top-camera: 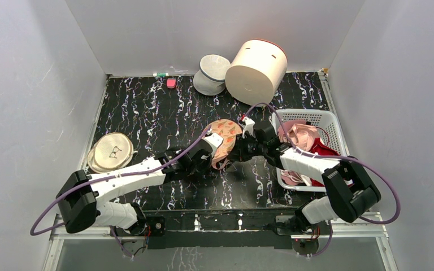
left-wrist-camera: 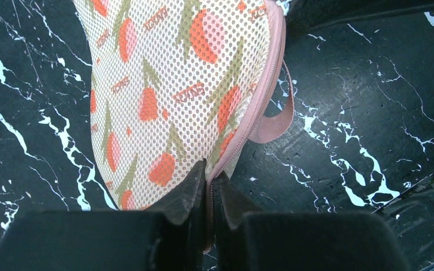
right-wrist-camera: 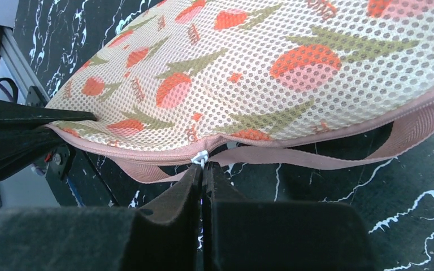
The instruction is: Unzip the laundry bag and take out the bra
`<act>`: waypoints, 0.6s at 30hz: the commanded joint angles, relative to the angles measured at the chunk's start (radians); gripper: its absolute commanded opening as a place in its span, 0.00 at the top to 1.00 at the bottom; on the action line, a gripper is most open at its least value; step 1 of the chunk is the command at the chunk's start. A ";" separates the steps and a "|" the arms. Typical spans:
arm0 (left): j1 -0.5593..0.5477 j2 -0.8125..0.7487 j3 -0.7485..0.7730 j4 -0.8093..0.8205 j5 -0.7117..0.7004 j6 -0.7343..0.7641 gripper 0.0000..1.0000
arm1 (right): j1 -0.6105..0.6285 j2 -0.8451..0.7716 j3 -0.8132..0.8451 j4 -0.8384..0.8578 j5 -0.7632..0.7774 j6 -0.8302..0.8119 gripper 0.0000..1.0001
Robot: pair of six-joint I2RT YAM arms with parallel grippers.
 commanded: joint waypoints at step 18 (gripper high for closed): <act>0.005 -0.020 0.052 0.049 0.083 -0.014 0.16 | 0.158 -0.051 0.029 0.104 0.158 0.013 1.00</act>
